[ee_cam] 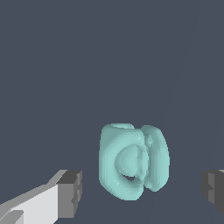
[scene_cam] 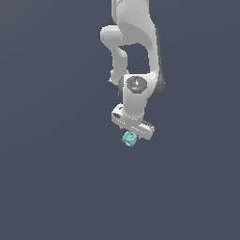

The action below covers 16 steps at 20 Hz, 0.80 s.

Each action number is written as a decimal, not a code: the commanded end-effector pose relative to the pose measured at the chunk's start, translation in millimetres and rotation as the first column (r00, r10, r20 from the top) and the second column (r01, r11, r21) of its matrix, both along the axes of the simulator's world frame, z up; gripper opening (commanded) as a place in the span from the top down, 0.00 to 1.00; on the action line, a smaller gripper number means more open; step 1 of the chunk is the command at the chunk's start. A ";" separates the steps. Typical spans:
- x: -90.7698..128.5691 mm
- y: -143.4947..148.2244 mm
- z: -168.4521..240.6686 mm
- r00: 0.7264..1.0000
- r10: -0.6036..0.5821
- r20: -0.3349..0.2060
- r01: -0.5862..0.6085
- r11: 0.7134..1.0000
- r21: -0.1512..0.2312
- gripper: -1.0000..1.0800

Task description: Pick up the object and move it to a goal position.

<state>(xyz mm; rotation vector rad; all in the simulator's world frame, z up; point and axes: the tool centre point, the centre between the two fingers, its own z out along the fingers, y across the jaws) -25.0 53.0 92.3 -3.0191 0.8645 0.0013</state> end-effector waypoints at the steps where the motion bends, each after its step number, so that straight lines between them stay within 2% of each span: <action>1: -0.7 0.5 -1.9 1.000 -0.017 0.000 0.017 1.000 -0.001 0.04; 9: -1.1 0.7 -7.7 1.000 -0.018 0.000 0.018 1.000 -0.001 0.04; 16: -2.2 0.7 -39.1 1.000 -0.021 0.000 0.021 1.000 -0.001 0.04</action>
